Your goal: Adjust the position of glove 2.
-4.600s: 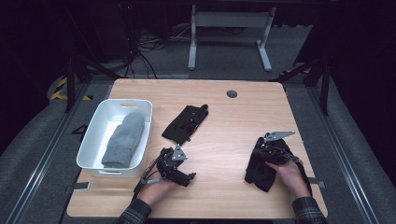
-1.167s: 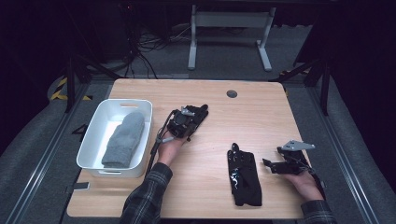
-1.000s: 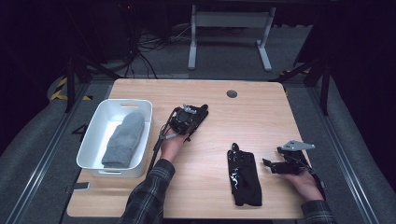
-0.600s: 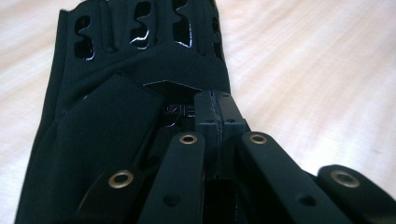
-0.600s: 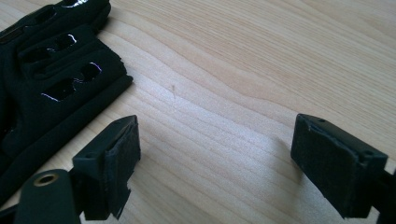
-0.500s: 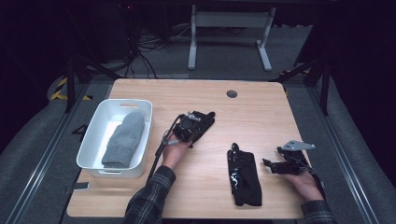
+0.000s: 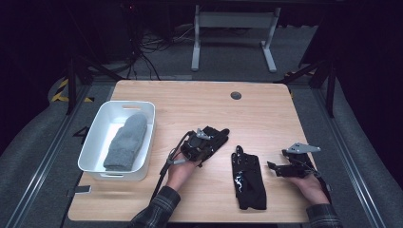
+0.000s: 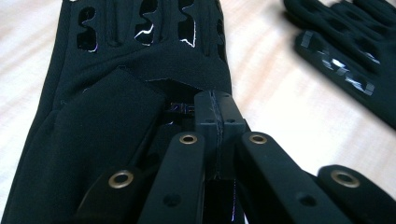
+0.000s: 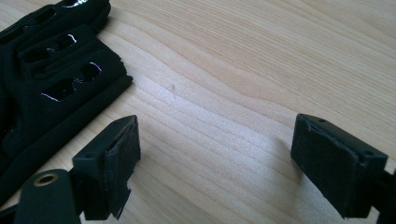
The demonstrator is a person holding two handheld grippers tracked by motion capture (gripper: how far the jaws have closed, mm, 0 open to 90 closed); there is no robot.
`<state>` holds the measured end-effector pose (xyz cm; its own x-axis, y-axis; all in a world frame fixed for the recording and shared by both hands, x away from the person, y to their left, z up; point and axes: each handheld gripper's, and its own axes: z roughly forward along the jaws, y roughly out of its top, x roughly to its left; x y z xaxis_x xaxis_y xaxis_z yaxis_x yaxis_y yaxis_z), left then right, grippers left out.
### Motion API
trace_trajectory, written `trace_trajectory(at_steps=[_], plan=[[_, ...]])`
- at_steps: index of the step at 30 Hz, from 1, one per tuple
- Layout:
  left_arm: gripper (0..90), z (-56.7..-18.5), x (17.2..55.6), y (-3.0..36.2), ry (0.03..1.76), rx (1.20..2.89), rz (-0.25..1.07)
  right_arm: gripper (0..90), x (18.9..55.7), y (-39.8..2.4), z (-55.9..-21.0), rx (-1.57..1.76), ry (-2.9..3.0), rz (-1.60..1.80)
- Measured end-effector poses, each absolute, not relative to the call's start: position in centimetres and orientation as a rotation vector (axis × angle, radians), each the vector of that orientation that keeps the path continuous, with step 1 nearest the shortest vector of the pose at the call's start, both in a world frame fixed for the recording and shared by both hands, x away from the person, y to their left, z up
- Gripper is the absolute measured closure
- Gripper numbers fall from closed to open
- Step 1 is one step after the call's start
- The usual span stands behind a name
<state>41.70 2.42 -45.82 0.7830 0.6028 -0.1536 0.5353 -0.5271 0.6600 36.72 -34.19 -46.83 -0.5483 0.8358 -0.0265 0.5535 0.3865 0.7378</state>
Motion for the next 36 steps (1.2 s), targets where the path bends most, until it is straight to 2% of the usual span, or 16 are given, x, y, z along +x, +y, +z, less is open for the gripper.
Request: trace_trajectory(at_steps=[13,20,25,28,36], plan=[[89.9,-45.9,38.1,1.9,0.791,2.243,0.115,16.3,36.7,-34.2,-46.8,1.202,2.253,0.973],[89.8,-43.6,39.3,3.4,0.794,2.225,0.177,16.3,36.7,-34.2,-46.8,1.203,2.253,0.973],[89.9,-43.5,41.4,4.8,0.847,2.245,0.209,16.3,36.7,-34.2,-46.8,1.203,2.253,0.973],[89.9,-44.8,42.5,5.5,0.899,2.283,0.177,16.3,36.7,-34.2,-46.8,1.203,2.253,0.973],[89.9,-45.1,41.6,5.6,0.841,2.363,0.133,16.3,36.7,-34.2,-46.8,1.203,2.253,0.973]])
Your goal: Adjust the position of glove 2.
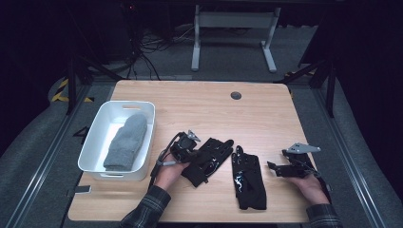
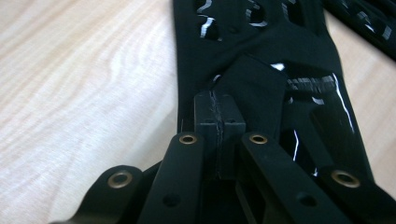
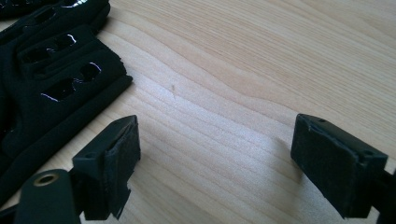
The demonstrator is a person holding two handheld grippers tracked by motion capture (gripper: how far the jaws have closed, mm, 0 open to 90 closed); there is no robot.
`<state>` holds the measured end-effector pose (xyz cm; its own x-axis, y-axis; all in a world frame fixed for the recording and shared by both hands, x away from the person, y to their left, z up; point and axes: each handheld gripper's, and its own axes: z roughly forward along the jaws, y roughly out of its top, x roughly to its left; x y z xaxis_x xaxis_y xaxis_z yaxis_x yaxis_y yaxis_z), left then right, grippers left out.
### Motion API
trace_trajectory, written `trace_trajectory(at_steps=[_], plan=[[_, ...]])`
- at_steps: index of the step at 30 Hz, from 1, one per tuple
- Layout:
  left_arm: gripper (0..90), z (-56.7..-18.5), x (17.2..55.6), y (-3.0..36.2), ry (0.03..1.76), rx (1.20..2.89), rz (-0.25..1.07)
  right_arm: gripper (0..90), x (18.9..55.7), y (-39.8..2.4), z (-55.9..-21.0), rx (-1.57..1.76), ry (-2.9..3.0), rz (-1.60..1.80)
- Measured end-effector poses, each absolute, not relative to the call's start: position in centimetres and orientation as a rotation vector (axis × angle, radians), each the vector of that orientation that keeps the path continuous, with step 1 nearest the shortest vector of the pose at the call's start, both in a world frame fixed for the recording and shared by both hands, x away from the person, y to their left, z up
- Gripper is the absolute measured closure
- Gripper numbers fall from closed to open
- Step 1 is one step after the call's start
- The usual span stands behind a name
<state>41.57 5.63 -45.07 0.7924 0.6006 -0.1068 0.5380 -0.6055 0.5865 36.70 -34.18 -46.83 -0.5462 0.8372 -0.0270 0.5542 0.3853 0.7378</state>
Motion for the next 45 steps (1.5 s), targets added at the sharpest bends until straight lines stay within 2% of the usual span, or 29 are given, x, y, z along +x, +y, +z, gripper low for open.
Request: trace_trajectory(at_steps=[20,26,29,30,31,32,33,36,39,41,45], plan=[[89.9,-45.3,36.6,6.5,0.703,2.394,-0.017,16.3,36.7,-34.2,-46.8,1.204,2.252,0.973],[89.3,-45.3,36.1,6.6,0.692,2.382,-0.004,16.3,36.7,-34.2,-46.8,1.204,2.252,0.972],[85.7,-44.9,36.1,7.0,0.703,2.358,0.016,17.2,36.6,-34.1,-46.8,1.214,2.241,0.967],[84.3,-44.8,36.1,7.1,0.709,2.352,0.017,20.8,36.5,-34.1,-46.8,1.224,2.236,0.966],[79.0,-44.7,36.1,7.3,0.716,2.347,0.025,34.5,36.2,-34.1,-46.4,1.236,2.249,0.970],[79.0,-44.6,36.1,7.4,0.727,2.342,0.032,34.5,36.2,-34.1,-46.4,1.236,2.249,0.970],[75.5,-44.7,36.1,7.6,0.740,2.336,0.037,39.9,36.1,-34.1,-46.2,1.241,2.255,0.980],[62.4,-44.9,36.1,8.3,0.763,2.332,0.036,65.9,35.2,-33.7,-45.2,1.205,2.294,1.034],[52.8,-45.0,36.4,8.8,0.794,2.310,0.045,83.4,33.9,-32.9,-44.9,1.136,2.348,1.066],[49.0,-45.1,36.6,8.9,0.814,2.294,0.037,89.5,33.2,-32.4,-44.9,1.113,2.386,1.089],[46.5,-45.5,36.8,8.7,0.825,2.285,0.030,89.7,32.0,-31.3,-45.1,1.049,2.465,1.087]])
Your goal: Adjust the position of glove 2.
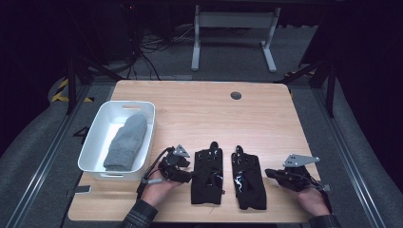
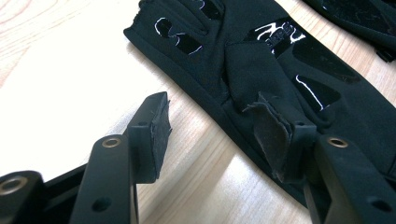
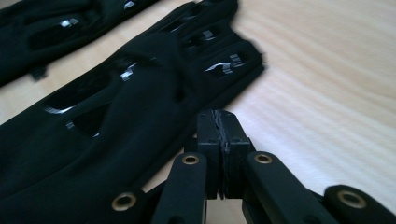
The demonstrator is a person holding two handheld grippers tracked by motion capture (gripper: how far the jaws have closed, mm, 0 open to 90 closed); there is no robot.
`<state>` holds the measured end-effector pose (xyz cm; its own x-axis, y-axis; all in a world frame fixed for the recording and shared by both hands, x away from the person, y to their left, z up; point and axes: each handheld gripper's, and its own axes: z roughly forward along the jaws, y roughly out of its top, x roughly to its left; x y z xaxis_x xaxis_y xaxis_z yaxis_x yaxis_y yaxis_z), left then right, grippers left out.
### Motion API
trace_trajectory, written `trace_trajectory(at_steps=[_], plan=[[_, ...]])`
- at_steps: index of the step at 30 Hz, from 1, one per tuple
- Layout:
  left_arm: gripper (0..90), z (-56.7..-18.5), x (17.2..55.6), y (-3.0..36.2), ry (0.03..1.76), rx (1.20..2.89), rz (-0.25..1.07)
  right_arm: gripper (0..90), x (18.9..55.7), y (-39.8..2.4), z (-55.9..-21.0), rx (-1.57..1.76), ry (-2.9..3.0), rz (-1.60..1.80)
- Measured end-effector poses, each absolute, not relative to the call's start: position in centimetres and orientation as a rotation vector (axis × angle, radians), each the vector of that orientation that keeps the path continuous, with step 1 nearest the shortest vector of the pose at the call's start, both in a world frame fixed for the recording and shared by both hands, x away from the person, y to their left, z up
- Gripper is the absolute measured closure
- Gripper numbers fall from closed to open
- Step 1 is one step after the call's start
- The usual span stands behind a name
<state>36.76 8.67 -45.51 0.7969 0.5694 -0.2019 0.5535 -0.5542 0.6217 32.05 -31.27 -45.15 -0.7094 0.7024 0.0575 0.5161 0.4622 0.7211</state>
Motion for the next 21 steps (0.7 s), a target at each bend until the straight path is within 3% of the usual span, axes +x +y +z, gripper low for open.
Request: trace_trajectory(at_steps=[5,16,21], plan=[[50.3,-45.9,36.7,8.0,0.819,2.296,0.065,89.8,31.7,-30.4,-45.5,1.008,2.514,1.076],[83.1,-45.9,36.4,7.5,0.822,2.302,0.066,90.0,31.9,-29.8,-45.8,0.982,2.555,1.066],[86.5,-45.8,36.3,7.5,0.846,2.290,0.046,90.0,31.9,-29.2,-45.9,0.963,2.575,1.062]])
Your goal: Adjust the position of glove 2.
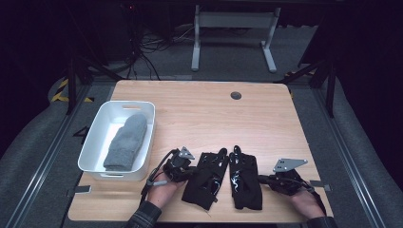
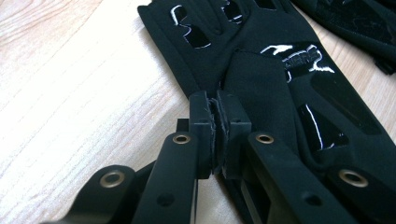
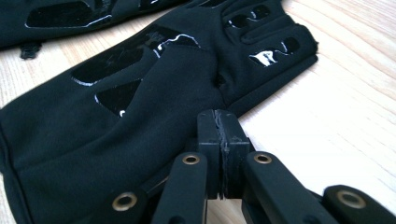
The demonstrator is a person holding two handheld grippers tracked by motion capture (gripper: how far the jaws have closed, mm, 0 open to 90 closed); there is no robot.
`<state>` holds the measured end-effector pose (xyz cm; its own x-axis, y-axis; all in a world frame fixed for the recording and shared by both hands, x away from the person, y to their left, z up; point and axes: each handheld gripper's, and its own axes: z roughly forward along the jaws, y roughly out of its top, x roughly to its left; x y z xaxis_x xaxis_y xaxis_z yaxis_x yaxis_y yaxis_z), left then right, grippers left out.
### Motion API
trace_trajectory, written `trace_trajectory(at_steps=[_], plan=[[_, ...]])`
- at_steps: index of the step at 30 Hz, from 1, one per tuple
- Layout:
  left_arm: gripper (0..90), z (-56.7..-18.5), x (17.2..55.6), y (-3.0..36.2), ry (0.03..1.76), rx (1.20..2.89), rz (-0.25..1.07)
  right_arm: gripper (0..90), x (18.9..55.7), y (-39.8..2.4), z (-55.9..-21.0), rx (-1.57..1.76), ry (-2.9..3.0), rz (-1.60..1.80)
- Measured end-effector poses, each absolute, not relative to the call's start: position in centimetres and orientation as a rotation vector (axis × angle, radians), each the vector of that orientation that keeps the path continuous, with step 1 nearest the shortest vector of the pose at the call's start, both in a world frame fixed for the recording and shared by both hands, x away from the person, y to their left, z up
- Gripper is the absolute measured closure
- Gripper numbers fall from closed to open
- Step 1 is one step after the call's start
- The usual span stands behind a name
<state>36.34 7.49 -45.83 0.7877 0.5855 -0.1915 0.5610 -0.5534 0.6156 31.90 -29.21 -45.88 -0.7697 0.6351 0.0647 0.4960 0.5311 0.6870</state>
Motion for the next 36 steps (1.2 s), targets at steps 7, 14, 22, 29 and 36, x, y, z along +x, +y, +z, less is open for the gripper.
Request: trace_trajectory(at_steps=[7,14,22,29,36], plan=[[87.6,-45.8,36.9,7.8,0.930,2.238,0.072,90.0,31.9,-29.1,-45.9,0.957,2.578,1.063],[87.6,-45.9,37.8,7.8,0.972,2.212,0.093,90.0,32.0,-28.7,-45.9,0.944,2.585,1.068],[87.6,-45.7,37.7,7.5,0.926,2.175,0.038,90.0,32.2,-27.5,-46.0,0.909,2.601,1.071],[87.7,-44.4,37.7,7.5,0.855,2.087,0.011,90.0,32.5,-27.0,-46.0,0.902,2.606,1.077],[87.8,-42.9,38.2,7.3,0.809,2.011,-0.050,90.0,33.2,-26.5,-45.8,0.901,2.599,1.108]])
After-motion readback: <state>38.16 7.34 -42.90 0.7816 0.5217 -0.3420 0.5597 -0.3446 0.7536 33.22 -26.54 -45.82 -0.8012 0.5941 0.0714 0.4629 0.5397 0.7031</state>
